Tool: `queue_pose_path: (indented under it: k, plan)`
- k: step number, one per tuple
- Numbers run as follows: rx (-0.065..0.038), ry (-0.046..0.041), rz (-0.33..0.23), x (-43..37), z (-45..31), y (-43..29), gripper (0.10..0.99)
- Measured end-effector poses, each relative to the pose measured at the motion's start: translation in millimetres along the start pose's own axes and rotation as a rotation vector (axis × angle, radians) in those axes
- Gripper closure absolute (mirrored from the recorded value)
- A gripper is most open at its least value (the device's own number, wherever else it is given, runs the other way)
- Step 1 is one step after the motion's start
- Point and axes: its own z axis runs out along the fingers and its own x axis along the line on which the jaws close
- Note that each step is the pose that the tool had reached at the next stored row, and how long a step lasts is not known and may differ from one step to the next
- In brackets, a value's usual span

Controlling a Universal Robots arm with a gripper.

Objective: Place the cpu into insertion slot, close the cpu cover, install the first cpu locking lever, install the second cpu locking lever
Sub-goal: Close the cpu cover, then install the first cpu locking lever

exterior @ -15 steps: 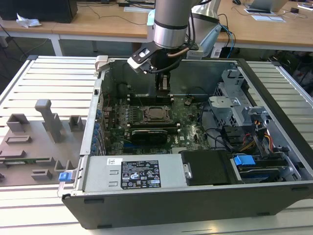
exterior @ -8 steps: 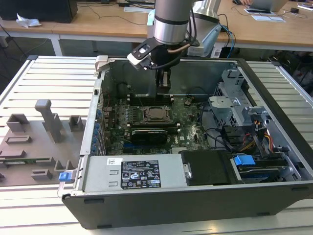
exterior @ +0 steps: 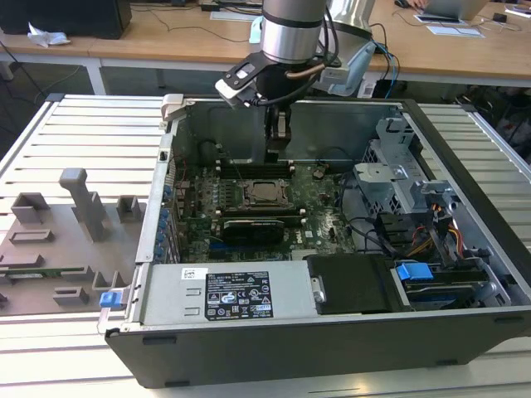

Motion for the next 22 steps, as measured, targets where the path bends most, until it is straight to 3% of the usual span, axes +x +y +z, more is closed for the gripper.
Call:
queue_pose_path:
  k: [16,22]
  plan:
    - [0.0,-0.0004,-0.002,-0.1,-0.8,0.0,0.98]
    - [-0.003,-0.0041,-0.089,-0.1,-0.8,0.0,0.98]
